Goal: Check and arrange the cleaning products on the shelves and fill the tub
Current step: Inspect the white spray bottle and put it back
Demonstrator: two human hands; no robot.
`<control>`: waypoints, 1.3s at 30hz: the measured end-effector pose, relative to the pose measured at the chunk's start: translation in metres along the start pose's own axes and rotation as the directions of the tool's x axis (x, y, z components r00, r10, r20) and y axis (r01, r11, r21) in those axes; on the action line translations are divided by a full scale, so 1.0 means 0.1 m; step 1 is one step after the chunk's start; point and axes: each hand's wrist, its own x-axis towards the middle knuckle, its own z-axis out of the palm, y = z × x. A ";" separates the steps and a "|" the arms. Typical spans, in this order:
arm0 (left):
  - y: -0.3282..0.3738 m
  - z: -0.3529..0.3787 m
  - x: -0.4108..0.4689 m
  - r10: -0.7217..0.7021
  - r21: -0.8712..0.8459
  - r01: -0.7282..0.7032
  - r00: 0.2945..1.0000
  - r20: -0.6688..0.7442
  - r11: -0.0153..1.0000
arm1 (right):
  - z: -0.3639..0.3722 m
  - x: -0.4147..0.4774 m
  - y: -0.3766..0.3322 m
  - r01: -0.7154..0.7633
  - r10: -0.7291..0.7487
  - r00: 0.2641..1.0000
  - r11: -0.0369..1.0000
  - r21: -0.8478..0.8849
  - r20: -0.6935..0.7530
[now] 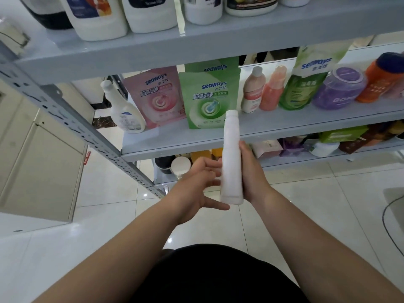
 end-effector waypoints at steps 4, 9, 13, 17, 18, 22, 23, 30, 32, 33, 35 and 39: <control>-0.01 -0.04 -0.06 0.043 -0.004 -0.043 0.998 -0.043 0.999 | 0.15 0.11 0.03 -0.047 0.047 0.999 0.999 0.002 0.020; -0.12 -0.41 0.04 0.123 0.093 -0.096 0.928 -0.351 0.991 | 0.44 0.22 0.07 0.063 -0.051 0.996 0.984 -0.167 0.074; -0.11 -0.84 0.13 0.119 0.117 -0.072 0.877 -0.465 0.990 | 0.71 0.36 0.00 0.082 -0.017 0.973 0.959 -0.273 0.229; 0.11 -1.27 0.35 0.187 0.314 -0.032 0.858 -0.478 0.949 | 1.11 0.55 -0.21 0.290 -0.139 0.946 0.768 -0.571 0.294; 0.22 -1.39 0.43 0.224 0.368 -0.035 0.844 -0.488 0.929 | 1.21 0.60 -0.24 0.347 -0.182 0.932 0.702 -0.621 0.315; 0.73 -1.89 0.84 0.444 0.570 -0.027 0.659 -0.608 0.821 | 1.55 0.78 -0.29 0.474 -0.280 0.881 0.553 -0.686 0.382; 0.84 -2.00 0.95 0.459 0.565 -0.023 0.612 -0.644 0.824 | 1.59 0.86 -0.28 0.477 -0.290 0.879 0.538 -0.695 0.378; 1.28 -2.42 1.52 0.456 0.559 -0.038 0.627 -0.632 0.828 | 1.79 1.37 -0.22 0.436 -0.360 0.887 0.442 -0.784 0.290; 1.32 -2.46 1.57 0.468 0.567 -0.044 0.619 -0.631 0.822 | 1.80 1.43 -0.22 0.419 -0.350 0.892 0.407 -0.812 0.285; 1.33 -2.45 1.57 0.466 0.561 -0.049 0.618 -0.633 0.826 | 1.79 1.45 -0.22 0.407 -0.344 0.897 0.403 -0.820 0.277; 1.30 -2.46 1.54 0.476 0.579 -0.045 0.623 -0.621 0.814 | 1.79 1.47 -0.21 0.395 -0.342 0.902 0.409 -0.823 0.263; 1.14 -2.40 1.34 0.512 0.637 -0.017 0.612 -0.603 0.771 | 1.83 1.51 -0.20 0.372 -0.343 0.910 0.434 -0.820 0.231</control>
